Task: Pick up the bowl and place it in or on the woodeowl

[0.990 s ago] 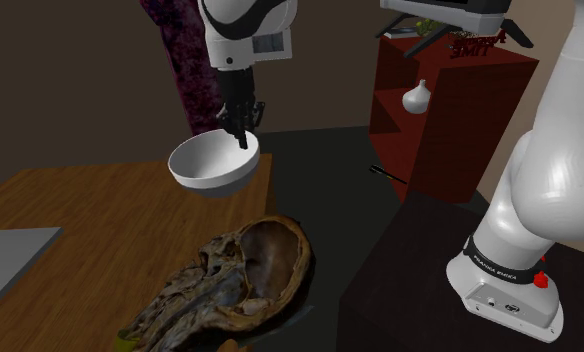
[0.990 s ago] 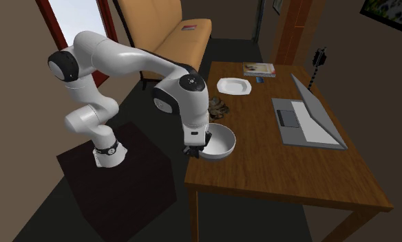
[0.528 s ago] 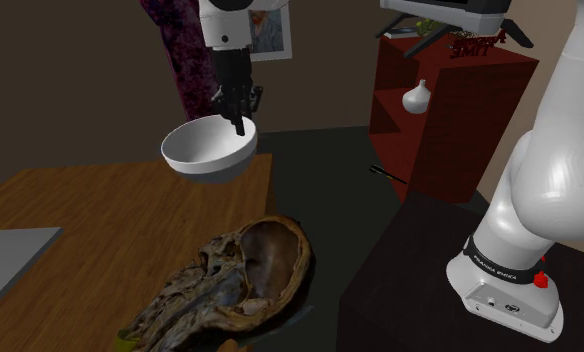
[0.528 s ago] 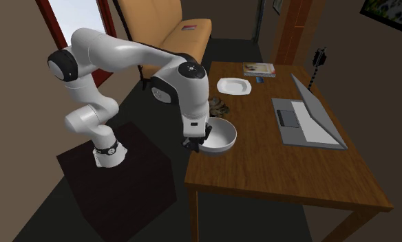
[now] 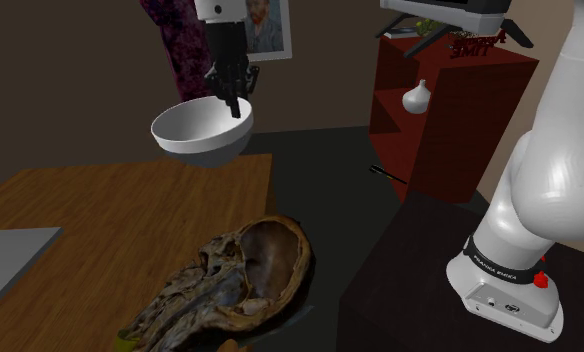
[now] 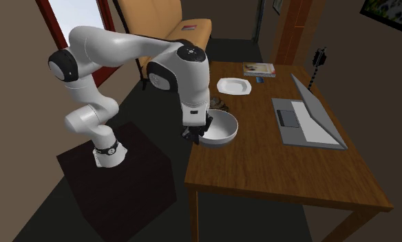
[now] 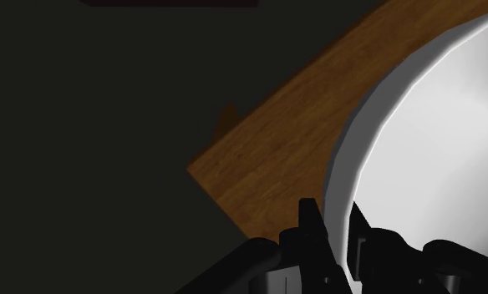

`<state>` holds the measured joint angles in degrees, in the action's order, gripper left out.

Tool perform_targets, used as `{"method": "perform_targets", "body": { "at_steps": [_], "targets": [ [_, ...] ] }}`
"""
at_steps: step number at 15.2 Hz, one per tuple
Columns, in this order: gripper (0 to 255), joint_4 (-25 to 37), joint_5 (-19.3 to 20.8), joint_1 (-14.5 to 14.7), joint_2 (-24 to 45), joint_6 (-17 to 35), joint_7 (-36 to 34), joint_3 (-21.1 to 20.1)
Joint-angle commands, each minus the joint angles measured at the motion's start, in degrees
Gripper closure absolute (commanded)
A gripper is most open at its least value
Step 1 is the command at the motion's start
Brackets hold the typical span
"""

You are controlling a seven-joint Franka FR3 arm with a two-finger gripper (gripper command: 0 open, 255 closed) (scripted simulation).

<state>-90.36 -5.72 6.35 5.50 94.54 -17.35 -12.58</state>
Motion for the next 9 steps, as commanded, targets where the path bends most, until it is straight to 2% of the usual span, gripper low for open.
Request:
{"method": "perform_targets", "body": {
  "at_steps": [1,9],
  "targets": [
    [255,1.80,0.05,0.05,0.17,-1.60,-0.25,-0.04],
    [255,10.33,0.44,0.25,1.94,-8.34,-1.17,-0.15]
  ]
}}
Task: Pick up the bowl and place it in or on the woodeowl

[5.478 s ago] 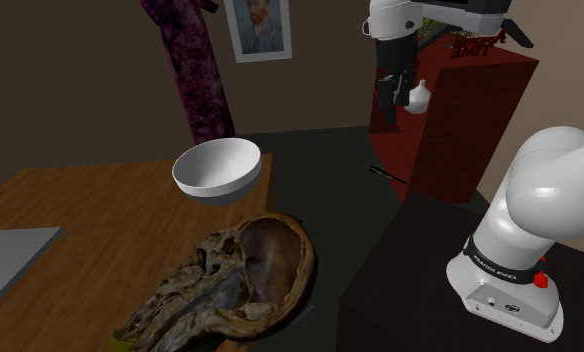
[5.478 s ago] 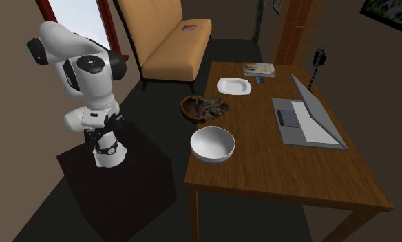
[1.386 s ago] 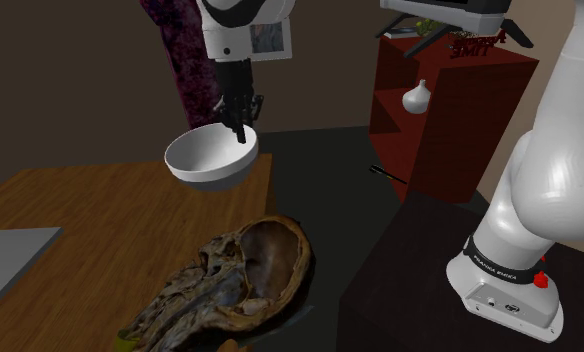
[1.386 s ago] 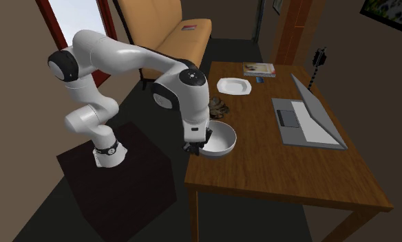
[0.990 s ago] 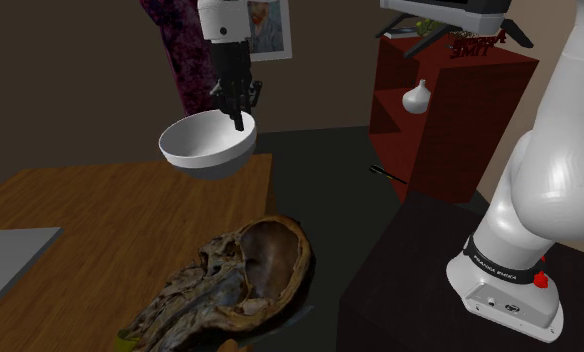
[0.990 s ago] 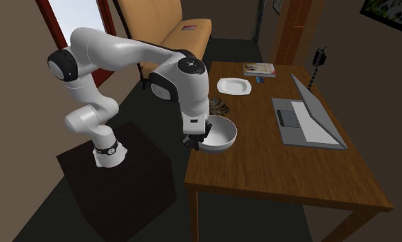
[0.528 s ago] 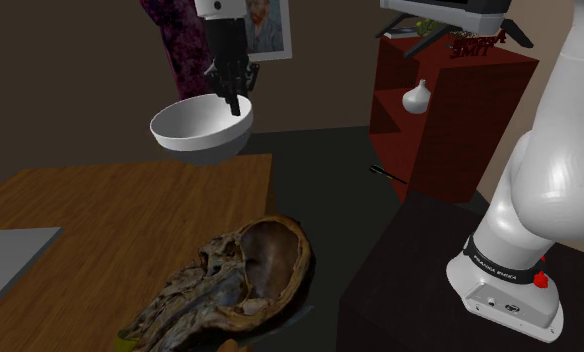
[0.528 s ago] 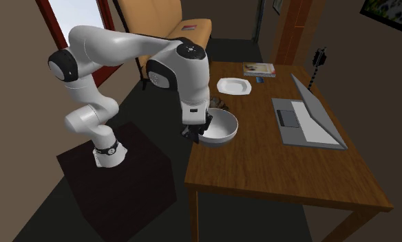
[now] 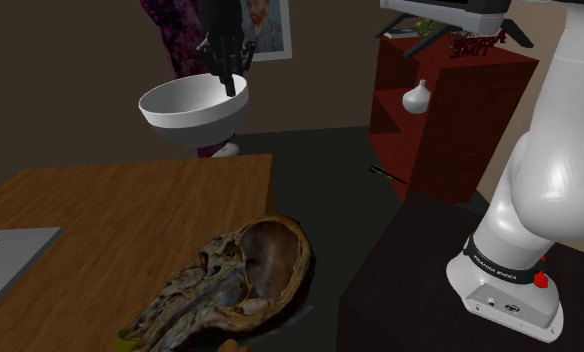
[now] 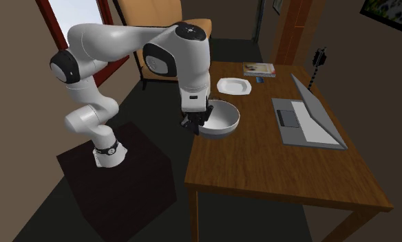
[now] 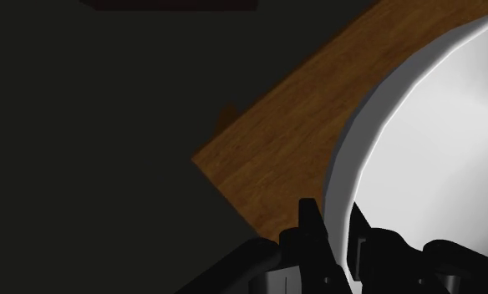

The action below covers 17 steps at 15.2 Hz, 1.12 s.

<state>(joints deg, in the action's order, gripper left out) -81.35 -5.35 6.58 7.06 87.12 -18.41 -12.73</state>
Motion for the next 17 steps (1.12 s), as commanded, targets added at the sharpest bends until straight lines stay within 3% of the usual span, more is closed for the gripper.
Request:
{"method": "perform_targets", "body": {
  "at_steps": [1,3,10,17],
  "targets": [
    [255,2.52,0.14,0.06,0.69,-1.81,-0.24,-0.03],
    [255,4.02,0.22,0.12,1.10,-2.91,-0.40,-0.05],
    [255,-5.67,-1.72,3.70,-7.33,-0.57,-7.31,-3.33],
    [255,-10.96,-3.61,7.51,-12.86,0.50,-15.18,-7.45]
  ]
}}
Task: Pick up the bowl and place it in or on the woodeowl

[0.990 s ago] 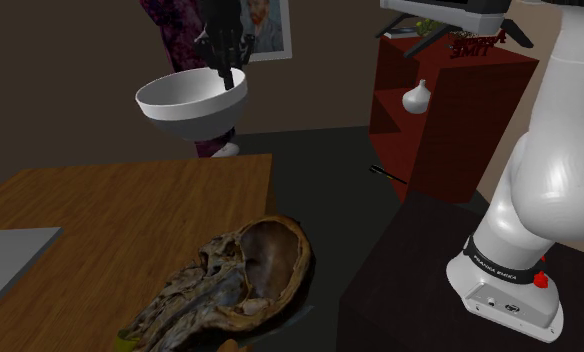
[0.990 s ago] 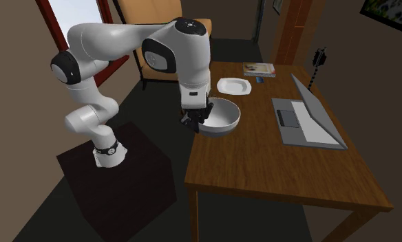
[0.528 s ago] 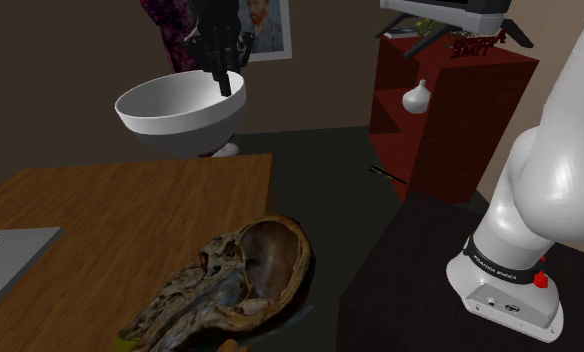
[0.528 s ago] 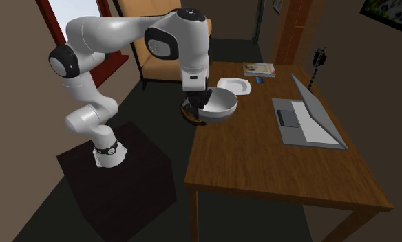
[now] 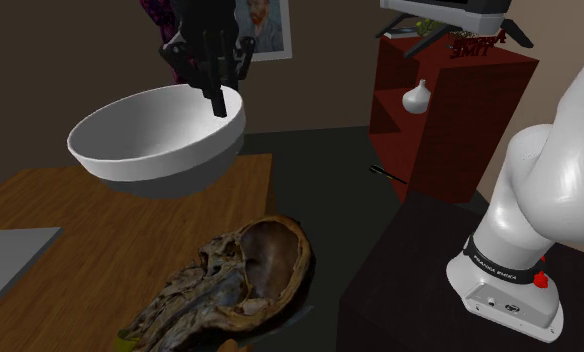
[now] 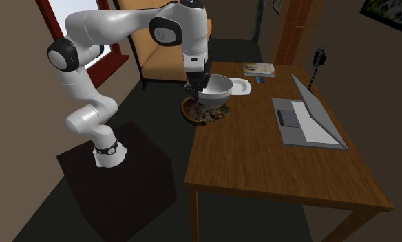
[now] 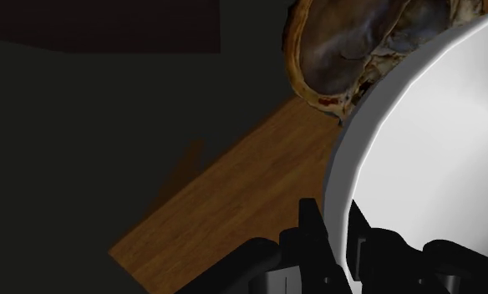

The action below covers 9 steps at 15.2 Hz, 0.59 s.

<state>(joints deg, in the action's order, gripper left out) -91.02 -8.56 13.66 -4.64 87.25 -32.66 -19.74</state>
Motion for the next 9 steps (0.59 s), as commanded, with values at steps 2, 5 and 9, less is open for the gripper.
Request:
{"method": "perform_targets", "body": {
  "at_steps": [2,5,9],
  "targets": [
    [255,-2.13,-0.88,1.55,-2.22,0.55,-3.37,-1.78],
    [255,-2.84,-1.49,3.24,-3.37,0.77,-7.18,-3.91],
    [255,-5.10,-2.08,4.56,-4.45,2.49,-9.99,-5.72]
  ]
}}
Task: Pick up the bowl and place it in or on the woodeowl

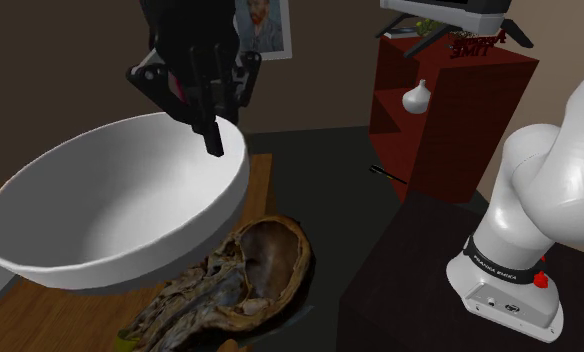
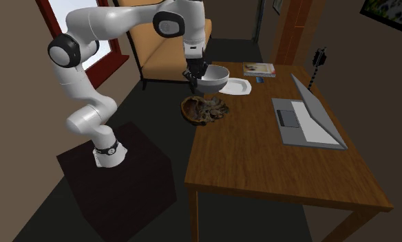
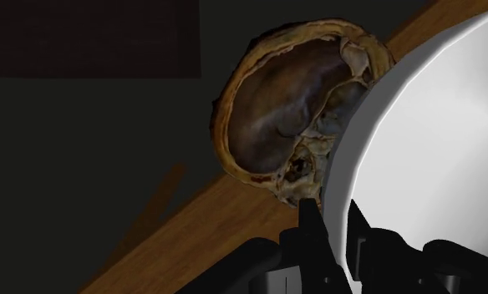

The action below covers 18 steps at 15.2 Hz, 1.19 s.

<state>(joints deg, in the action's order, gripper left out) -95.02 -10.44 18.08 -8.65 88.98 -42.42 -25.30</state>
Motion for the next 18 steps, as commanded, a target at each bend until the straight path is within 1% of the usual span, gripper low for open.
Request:
{"method": "perform_targets", "body": {
  "at_steps": [1,15,18],
  "targets": [
    [255,-2.13,-0.31,0.15,-0.70,1.55,-0.06,-0.14],
    [255,-14.91,-1.41,0.47,-2.69,12.36,1.79,-0.34],
    [255,-14.91,-1.41,0.47,-2.69,12.36,1.79,-0.34]
  ]
}}
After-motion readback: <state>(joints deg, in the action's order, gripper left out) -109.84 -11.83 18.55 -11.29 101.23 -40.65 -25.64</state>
